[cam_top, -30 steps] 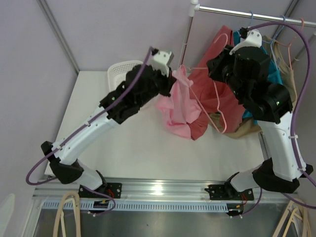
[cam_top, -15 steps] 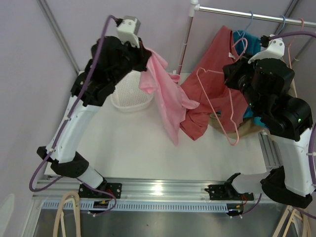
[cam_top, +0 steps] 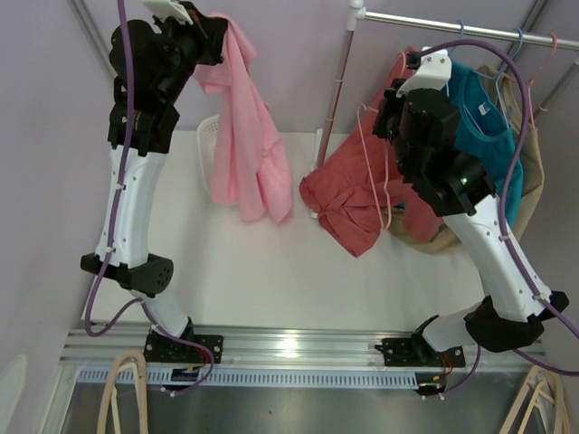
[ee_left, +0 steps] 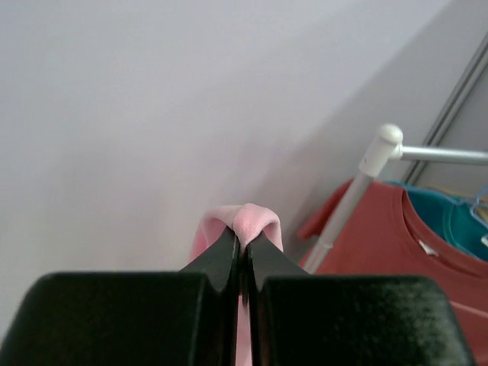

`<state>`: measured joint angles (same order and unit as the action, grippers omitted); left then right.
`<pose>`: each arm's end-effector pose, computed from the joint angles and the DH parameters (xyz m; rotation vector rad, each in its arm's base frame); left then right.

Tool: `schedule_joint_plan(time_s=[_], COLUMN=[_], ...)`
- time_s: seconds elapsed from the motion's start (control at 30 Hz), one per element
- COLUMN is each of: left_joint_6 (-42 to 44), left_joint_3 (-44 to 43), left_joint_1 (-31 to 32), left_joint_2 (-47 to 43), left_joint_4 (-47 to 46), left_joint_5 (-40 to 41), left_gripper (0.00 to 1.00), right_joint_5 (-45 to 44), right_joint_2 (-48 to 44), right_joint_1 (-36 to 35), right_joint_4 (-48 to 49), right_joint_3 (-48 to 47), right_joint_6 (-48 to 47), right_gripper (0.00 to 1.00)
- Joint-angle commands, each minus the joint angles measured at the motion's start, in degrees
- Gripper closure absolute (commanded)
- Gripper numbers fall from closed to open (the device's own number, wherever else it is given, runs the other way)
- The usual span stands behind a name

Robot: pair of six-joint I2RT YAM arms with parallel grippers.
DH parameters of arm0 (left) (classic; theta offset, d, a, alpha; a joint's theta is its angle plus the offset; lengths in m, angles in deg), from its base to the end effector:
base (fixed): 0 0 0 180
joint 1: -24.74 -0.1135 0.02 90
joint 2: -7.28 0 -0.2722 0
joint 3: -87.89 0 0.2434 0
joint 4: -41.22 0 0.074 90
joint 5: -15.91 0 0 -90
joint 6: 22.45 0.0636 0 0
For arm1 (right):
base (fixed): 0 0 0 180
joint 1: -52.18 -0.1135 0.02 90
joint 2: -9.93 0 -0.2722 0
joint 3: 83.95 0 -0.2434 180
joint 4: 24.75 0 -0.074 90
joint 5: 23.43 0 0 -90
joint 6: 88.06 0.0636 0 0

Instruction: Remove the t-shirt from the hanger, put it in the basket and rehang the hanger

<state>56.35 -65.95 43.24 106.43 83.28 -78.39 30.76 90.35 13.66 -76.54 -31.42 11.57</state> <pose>0.3191 -0.1118 0.6109 0.1509 1.3592 -0.4868 0.2310 0.1364 0.5497 0.0606 1.6382 0.1265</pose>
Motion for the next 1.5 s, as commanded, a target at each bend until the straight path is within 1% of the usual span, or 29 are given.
schedule_joint_plan(time_s=[0.0,0.1,0.13,0.33,0.47,0.5,0.53,0.57,0.6,0.67,0.7,0.87,0.97,1.07,1.1,1.13,1.17,1.2,1.23,1.27,1.3,1.37,1.43,1.47], left_joint_6=[-0.85,0.48,0.57,1.71,0.84,-0.04,-1.27,-4.59,-6.10,-9.35,-9.89,-11.38,-12.96,-14.54,-14.55,-14.55,-14.38,-14.29,-14.37,-15.42,-16.04,-18.31,-19.73,-20.95], left_joint_3=[-3.08,-2.90,-2.82,-4.65,-3.44,-1.86,-1.59,-1.50,-2.98,-3.17,-1.51,0.70,2.28,3.07,3.33,3.95,5.00,9.44,11.14,12.46,16.04,18.18,19.60,19.60], left_joint_1=[-0.84,-1.01,-1.27,-3.38,-6.45,-7.24,-9.43,-10.75,-11.90,-14.36,-14.81,-15.25,-15.16,-14.46,-14.11,-12.89,-12.01,-10.52,-9.81,-9.19,-8.49,-8.13,-8.04,-8.04], left_joint_2=[-0.02,1.04,1.39,4.90,7.80,8.42,9.29,11.91,13.33,16.15,17.64,20.90,21.87,22.57,22.66,22.40,21.01,19.86,18.89,17.14,16.43,15.72,16.68,17.47], left_joint_4=[-13.89,-19.69,-20.84,-29.18,-29.20,-29.11,-28.59,-28.23,-26.40,-24.19,-24.10,-22.35,-17.96,-10.67,-5.78,-3.73,-2.58,-1.00,-0.03,0.77,1.64,4.63,7.61,11.02], left_joint_5=[-2.65,0.68,1.30,2.36,3.94,4.03,3.94,3.60,3.16,2.01,1.84,1.74,1.75,-0.79,-0.89,-0.28,0.33,2.25,3.58,4.03,4.03,3.94,1.84,0.88], left_gripper=[0.99,0.99,0.99,0.99,0.99,0.99,0.99,0.99,0.99,0.99,0.99,0.99,0.99,0.99,0.99,0.99,0.99,0.99,0.99,0.99,0.99,0.99,0.99,0.99], right_joint_5=[-2.24,-1.28,-0.76,0.65,2.50,3.37,4.69,4.96,5.31,5.67,5.84,6.46,7.95,9.88,10.32,11.72,12.17,12.61,13.74,14.27,14.54,15.86,16.04,16.47], right_joint_2=[0.17,1.40,1.93,6.49,7.20,7.20,7.29,7.47,7.73,8.52,8.70,9.31,9.31,10.28,10.80,11.94,12.47,13.00,14.22,14.67,15.11,16.95,18.62,20.46], right_joint_1=[0.46,2.04,3.27,5.56,7.76,8.72,9.16,9.43,9.78,9.87,9.96,10.40,11.01,11.71,12.15,12.68,13.73,14.17,14.79,15.58,16.02,16.55,16.99,17.16], right_joint_4=[9.90,15.09,15.54,18.00,19.58,19.85,20.29,20.46,20.38,20.29,20.20,19.59,19.24,18.19,17.83,17.66,18.09,18.88,19.41,19.85,21.16,21.78,21.79,21.61], right_joint_3=[0.96,2.55,2.29,0.01,0.70,0.88,1.06,0.97,0.71,0.27,-0.17,-1.05,-1.75,-4.38,-5.26,-5.96,-6.75,-7.02,-7.55,-8.42,-8.78,-11.05,-13.25,-14.40], right_joint_6=[-5.31,-7.25,-7.25,-9.01,-8.84,-8.40,-7.96,-7.78,-7.78,-7.87,-7.87,-7.61,-7.08,-7.60,-7.69,-7.69,-7.78,-7.78,-7.70,-7.52,-7.43,-7.43,-7.52,-7.43], right_gripper=[1.00,1.00,1.00,1.00,1.00,1.00,1.00,1.00,1.00,1.00,1.00,1.00,1.00,1.00,1.00,1.00,1.00,1.00,1.00,1.00,1.00,1.00,1.00,1.00])
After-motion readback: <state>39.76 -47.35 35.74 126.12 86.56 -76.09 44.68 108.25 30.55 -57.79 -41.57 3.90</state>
